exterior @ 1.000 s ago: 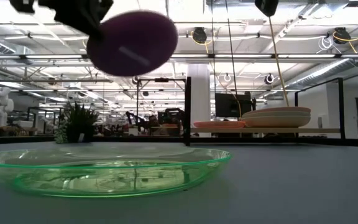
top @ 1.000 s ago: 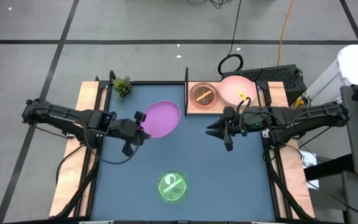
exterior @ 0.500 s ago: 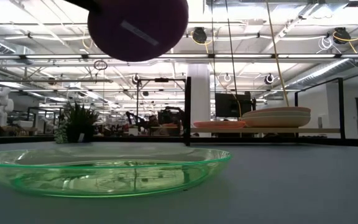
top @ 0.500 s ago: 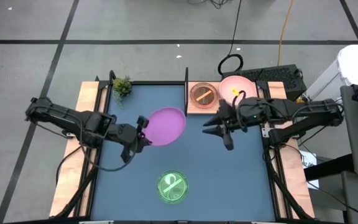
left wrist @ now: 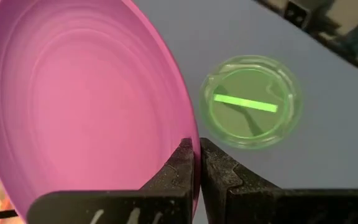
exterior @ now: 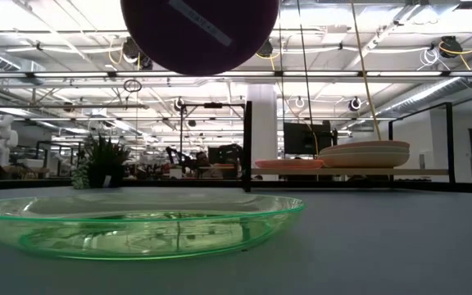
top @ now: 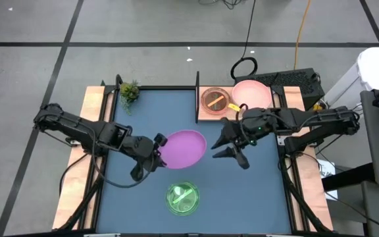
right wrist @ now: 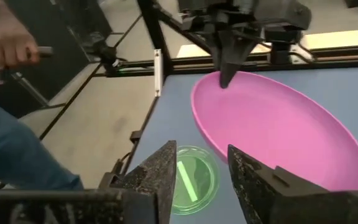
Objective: Place and stack plates onto a shelf
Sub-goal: Stack the purple plate on the light brown plate on the shelf
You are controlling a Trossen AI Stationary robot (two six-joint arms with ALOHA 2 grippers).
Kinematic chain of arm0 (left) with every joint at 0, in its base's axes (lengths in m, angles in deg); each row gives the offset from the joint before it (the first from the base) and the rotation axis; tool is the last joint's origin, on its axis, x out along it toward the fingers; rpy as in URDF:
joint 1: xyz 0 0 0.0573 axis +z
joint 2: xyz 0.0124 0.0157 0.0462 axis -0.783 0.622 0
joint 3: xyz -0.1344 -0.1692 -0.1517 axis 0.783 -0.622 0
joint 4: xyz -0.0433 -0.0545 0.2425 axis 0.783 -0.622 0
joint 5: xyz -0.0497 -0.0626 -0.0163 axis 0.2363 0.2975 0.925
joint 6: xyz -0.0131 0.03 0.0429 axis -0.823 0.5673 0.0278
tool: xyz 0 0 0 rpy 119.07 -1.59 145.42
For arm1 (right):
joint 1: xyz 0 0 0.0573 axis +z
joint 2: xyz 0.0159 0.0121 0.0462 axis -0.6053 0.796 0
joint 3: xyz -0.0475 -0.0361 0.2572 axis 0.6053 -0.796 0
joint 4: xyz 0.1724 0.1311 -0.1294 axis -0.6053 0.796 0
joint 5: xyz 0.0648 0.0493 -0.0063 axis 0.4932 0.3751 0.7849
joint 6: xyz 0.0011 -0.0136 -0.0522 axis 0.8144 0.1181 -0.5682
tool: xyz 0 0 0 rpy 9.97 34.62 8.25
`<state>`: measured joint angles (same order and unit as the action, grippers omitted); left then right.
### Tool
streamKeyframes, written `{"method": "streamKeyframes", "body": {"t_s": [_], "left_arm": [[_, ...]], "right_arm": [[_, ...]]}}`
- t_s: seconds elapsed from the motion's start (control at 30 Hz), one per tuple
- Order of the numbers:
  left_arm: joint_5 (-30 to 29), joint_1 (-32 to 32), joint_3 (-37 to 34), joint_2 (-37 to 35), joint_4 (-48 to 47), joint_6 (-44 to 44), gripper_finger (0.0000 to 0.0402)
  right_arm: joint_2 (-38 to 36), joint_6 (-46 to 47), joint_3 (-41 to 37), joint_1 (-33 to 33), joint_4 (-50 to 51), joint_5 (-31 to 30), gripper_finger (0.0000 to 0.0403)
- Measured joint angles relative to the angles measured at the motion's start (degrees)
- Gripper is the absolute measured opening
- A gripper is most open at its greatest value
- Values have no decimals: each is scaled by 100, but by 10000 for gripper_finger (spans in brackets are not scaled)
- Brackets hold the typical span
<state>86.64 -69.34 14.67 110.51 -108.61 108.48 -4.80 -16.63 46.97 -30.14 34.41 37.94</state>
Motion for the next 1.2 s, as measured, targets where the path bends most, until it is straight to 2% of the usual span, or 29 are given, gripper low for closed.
{"method": "streamKeyframes", "body": {"t_s": [0.23,0.53,0.93,1.2], "left_arm": [[432,1,7,1,42,-99,10],[833,-114,6,1,179,202,15],[1380,-98,4,-1,178,569,15],[2155,279,4,-1,407,53,16]], "right_arm": [[-37,-194,0,9,62,382,163],[-27,-919,0,9,248,387,209],[379,-2298,0,32,350,410,187],[922,-3003,0,44,308,668,170]]}}
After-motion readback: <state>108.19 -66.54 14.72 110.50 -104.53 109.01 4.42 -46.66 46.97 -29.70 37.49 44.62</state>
